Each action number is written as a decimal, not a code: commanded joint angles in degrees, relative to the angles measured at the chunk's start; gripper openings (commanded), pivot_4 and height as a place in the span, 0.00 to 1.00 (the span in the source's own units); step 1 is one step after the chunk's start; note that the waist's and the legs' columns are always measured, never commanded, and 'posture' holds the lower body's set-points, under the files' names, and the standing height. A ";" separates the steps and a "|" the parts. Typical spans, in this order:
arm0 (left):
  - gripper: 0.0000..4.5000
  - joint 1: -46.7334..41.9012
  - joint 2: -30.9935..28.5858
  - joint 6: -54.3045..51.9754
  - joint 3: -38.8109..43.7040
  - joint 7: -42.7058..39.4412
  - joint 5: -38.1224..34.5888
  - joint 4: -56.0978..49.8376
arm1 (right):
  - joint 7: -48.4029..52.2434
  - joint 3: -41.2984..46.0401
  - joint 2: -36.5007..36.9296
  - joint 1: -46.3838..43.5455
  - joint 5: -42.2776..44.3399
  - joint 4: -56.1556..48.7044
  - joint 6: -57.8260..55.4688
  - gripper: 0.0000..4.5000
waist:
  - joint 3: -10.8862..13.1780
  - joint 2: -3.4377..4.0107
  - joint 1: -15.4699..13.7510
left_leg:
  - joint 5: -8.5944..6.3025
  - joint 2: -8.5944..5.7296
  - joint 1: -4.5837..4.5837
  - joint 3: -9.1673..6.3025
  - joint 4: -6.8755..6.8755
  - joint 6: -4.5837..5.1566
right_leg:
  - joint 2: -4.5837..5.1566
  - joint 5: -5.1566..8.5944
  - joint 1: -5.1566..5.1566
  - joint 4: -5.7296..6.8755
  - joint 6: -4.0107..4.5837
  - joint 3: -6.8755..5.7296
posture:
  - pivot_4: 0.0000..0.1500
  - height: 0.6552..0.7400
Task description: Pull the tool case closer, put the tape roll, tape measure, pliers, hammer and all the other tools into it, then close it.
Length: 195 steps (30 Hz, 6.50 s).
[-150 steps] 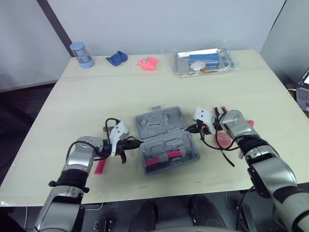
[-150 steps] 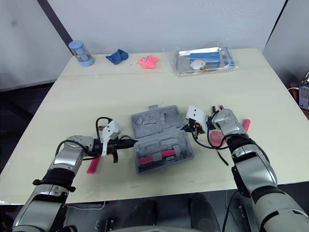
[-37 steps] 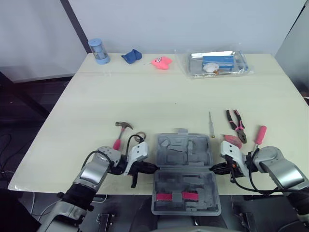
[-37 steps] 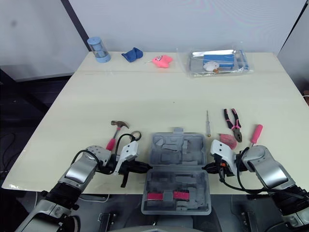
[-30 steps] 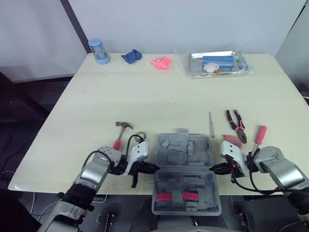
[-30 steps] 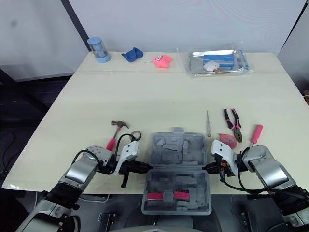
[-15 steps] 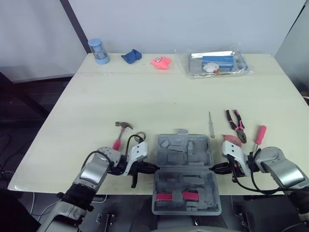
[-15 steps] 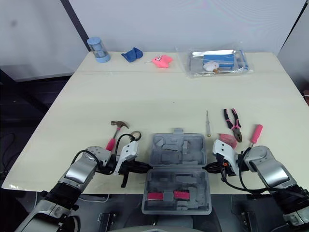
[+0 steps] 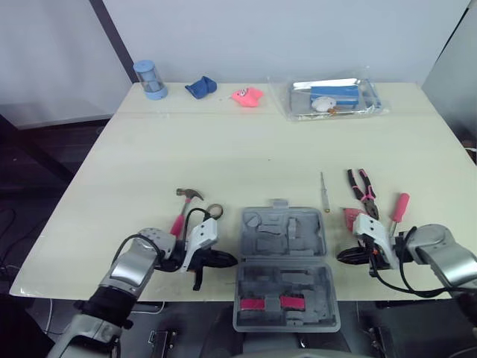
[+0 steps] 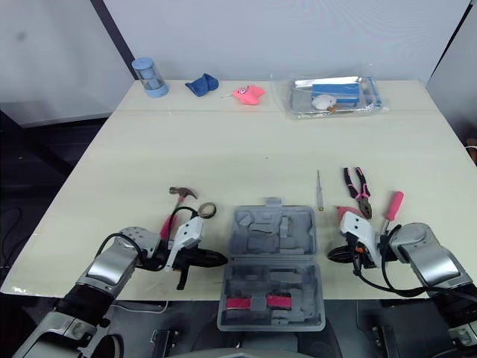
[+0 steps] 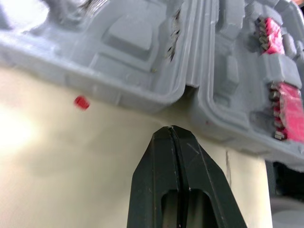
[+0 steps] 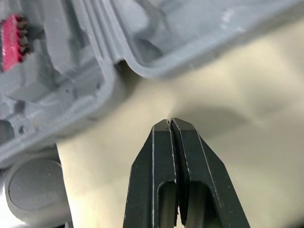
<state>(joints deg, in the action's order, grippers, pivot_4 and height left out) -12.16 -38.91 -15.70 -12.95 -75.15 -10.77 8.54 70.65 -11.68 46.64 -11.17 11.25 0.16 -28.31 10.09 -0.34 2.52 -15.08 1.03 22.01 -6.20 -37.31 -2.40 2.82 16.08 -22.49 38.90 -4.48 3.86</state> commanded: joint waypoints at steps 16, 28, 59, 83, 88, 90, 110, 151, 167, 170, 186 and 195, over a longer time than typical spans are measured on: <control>0.00 19.64 -2.81 3.60 32.80 8.17 -17.20 -5.67 | -5.72 37.38 -5.67 27.19 14.40 0.59 22.54 0.02 | 0.04 -0.05 -0.20 | -0.01 0.05 0.00 0.10 0.08 0.00 | 0.03 0.01 0.03 -0.08 0.00 0.02 | 1.00 1.00; 1.00 25.25 -5.49 12.88 46.20 12.48 -15.19 13.74 | -2.88 49.91 -4.81 29.53 17.18 23.72 36.48 0.50 | 0.01 -0.11 0.00 | -0.02 0.07 -0.32 0.30 0.15 0.01 | 0.01 0.03 0.26 -0.13 0.00 0.16 | 1.00 1.00; 1.00 -4.21 -25.69 -5.47 8.03 1.41 3.34 -16.00 | 0.41 33.50 -4.50 20.41 29.75 -15.21 16.91 0.99 | 0.18 -0.32 -0.30 | -0.03 0.10 -0.16 0.20 0.19 0.01 | -0.01 0.02 0.24 -0.28 -0.02 0.06 | 1.00 1.00; 1.00 -29.19 -12.09 -9.30 -23.00 -6.98 35.69 -8.92 | 14.99 32.70 -4.91 19.92 28.40 -6.19 27.25 0.99 | 0.22 -0.35 -0.04 | -0.02 0.08 -0.16 0.15 0.02 0.01 | -0.05 0.01 0.27 -0.15 -0.02 0.05 | 1.00 1.00; 1.00 -29.26 -10.46 -7.53 -23.23 -6.62 37.18 -6.23 | 16.15 32.21 -4.94 18.98 26.89 -5.00 29.57 0.99 | 0.22 -0.35 -0.16 | -0.02 0.08 -0.15 0.14 0.01 0.01 | -0.05 0.01 0.27 -0.15 -0.02 0.05 | 1.00 1.00; 1.00 -29.24 -9.97 -6.99 -23.15 -6.63 37.66 -5.39 | 16.23 32.17 -4.93 18.54 26.82 -4.75 29.89 0.99 | 0.22 -0.35 -0.15 | -0.02 0.08 -0.15 0.14 0.01 0.01 | -0.05 0.01 0.27 -0.15 -0.02 0.05 | 1.00 1.00; 0.89 -32.61 -4.29 -3.81 -24.06 -8.00 41.85 -0.04 | 15.26 31.04 -4.66 16.91 25.74 -5.74 30.26 1.00 | 0.22 -0.35 -0.14 | -0.02 0.07 -0.15 0.13 -0.01 0.01 | -0.04 0.01 0.27 -0.12 -0.02 0.05 | 1.00 1.00; 0.01 -38.39 4.13 -15.69 -23.29 -13.53 24.86 -1.21 | 13.75 32.05 -1.65 18.06 26.90 -8.48 27.14 1.00 | 0.22 -0.35 -0.15 | -0.01 0.06 -0.15 0.11 -0.08 0.00 | -0.04 0.01 0.28 -0.09 -0.02 0.04 | 1.00 1.00; 0.01 -42.27 9.43 -11.34 -24.04 -13.23 24.82 11.93 | 12.72 32.77 -1.48 19.87 27.43 -9.78 27.20 1.00 | 0.22 -0.35 -0.15 | -0.01 0.03 -0.13 0.10 -0.09 0.00 | -0.04 0.01 0.28 -0.09 -0.03 0.04 | 1.00 1.00; 0.01 -42.64 9.83 -10.88 -24.14 -13.31 25.08 13.09 | 12.65 32.88 -1.56 20.20 27.38 -9.72 27.52 1.00 | 0.22 -0.35 -0.11 | -0.01 0.03 -0.14 0.09 -0.08 0.00 | -0.04 0.01 0.28 -0.08 -0.03 0.04 | 1.00 1.00; 0.01 -43.55 11.50 -7.57 -23.13 -11.22 25.96 18.09 | 12.27 32.50 -1.85 20.14 27.12 -9.60 28.05 1.00 | 0.22 -0.35 -0.15 | -0.01 0.03 -0.14 0.09 -0.09 0.00 | -0.04 0.01 0.28 -0.08 -0.03 0.04 | 1.00 1.00; 0.01 -44.83 12.28 -7.01 -23.10 -10.65 26.03 19.70 | 12.40 32.43 -1.84 19.65 27.00 -9.05 28.25 1.00 | 0.22 -0.36 -0.15 | -0.01 0.02 -0.13 0.07 -0.10 0.00 | -0.03 0.01 0.29 -0.09 -0.03 0.04 | 1.00 1.00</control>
<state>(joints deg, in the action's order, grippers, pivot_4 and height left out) -55.66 -26.24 -23.28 -36.46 -85.02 15.04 28.54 83.12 19.04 44.53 8.63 37.67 -8.07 -0.88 10.32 -0.70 2.37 -15.09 1.05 21.87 -6.13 -37.41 -2.40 2.78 16.09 -22.21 38.82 -4.51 3.90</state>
